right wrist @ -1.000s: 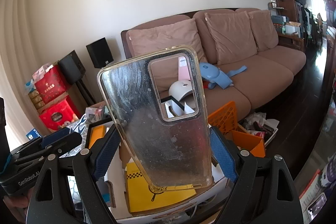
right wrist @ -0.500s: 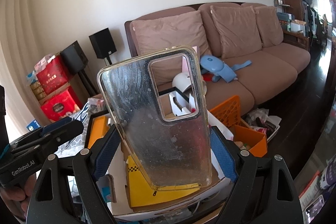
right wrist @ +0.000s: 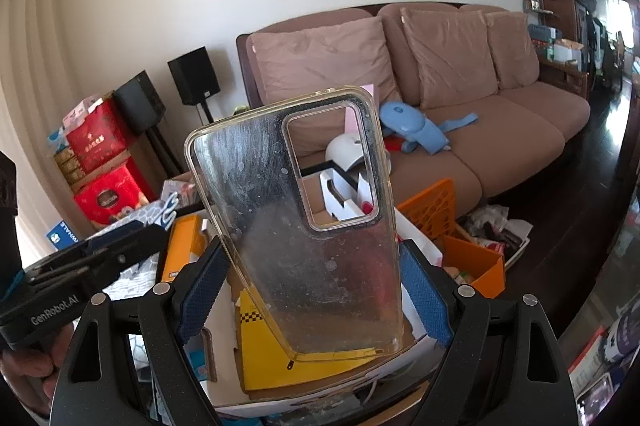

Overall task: Organize objects
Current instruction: 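Lower the clear phone case into the box onto the yellow insert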

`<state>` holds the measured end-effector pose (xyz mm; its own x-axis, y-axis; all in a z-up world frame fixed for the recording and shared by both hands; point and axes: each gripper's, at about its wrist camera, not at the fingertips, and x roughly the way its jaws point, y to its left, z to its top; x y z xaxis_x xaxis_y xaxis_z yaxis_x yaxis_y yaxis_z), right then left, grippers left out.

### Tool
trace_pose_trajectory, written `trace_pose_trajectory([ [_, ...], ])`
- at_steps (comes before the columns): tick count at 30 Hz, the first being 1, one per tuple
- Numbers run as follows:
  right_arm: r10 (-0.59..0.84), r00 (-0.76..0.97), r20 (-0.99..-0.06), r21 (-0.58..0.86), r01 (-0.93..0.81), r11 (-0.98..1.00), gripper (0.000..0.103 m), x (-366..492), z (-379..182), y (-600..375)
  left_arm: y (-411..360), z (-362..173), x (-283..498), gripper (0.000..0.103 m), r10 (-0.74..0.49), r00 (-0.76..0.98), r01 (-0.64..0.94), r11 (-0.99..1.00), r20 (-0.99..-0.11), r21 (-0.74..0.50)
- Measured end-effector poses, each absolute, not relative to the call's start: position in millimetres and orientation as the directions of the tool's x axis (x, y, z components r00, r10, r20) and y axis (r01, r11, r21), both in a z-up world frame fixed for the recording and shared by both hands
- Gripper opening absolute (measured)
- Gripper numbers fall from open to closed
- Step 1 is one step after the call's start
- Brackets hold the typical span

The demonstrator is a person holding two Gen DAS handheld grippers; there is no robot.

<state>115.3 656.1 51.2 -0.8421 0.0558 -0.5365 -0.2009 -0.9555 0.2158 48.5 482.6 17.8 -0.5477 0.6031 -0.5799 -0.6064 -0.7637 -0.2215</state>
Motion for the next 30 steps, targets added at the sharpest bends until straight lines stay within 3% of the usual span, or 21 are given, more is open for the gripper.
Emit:
trace_pose_trajectory([
  [30,0.055,-0.833,-0.550,0.224,-0.211,-0.952,0.086,114,46,662,478,9,32,0.044,0.589,-0.540,-0.560,-0.785,-0.600,-0.267],
])
